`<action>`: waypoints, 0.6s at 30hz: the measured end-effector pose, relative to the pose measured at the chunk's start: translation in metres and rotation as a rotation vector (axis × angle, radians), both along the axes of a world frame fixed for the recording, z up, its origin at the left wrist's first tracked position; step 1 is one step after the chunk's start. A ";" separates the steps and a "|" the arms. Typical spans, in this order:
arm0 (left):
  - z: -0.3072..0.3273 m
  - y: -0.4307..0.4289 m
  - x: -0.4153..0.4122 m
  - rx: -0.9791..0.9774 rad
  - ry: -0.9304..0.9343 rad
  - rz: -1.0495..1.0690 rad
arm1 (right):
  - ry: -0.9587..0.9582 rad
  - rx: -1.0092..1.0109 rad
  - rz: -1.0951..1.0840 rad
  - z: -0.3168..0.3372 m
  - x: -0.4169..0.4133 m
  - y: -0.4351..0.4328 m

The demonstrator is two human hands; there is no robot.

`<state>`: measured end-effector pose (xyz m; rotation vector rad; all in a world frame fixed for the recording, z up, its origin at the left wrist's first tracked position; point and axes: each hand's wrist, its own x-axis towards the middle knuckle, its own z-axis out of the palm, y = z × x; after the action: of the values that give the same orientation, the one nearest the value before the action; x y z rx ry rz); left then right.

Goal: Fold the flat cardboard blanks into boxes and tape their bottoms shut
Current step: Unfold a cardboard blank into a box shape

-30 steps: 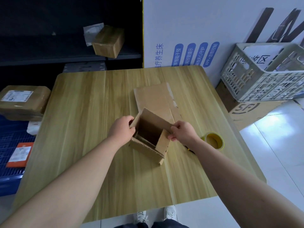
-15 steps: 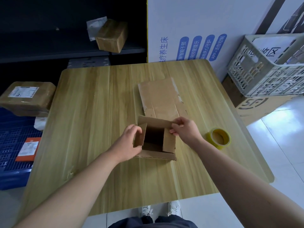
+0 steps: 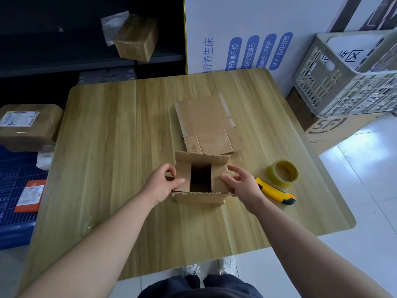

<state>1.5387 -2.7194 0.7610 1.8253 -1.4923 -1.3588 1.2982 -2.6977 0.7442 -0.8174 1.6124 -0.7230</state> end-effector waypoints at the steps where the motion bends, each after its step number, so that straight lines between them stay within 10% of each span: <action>1: -0.001 0.001 0.000 -0.020 -0.006 0.006 | -0.026 0.000 -0.011 -0.001 0.000 0.001; 14: 0.007 0.023 0.027 0.367 0.610 0.008 | -0.058 -0.140 -0.021 0.005 -0.001 -0.010; 18: 0.004 0.026 0.033 0.361 0.514 -0.124 | -0.060 -0.140 0.020 0.007 -0.006 -0.011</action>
<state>1.5714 -2.6937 0.7653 1.4177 -1.1530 -2.0744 1.2919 -2.7088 0.7512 -0.9029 1.5107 -0.8451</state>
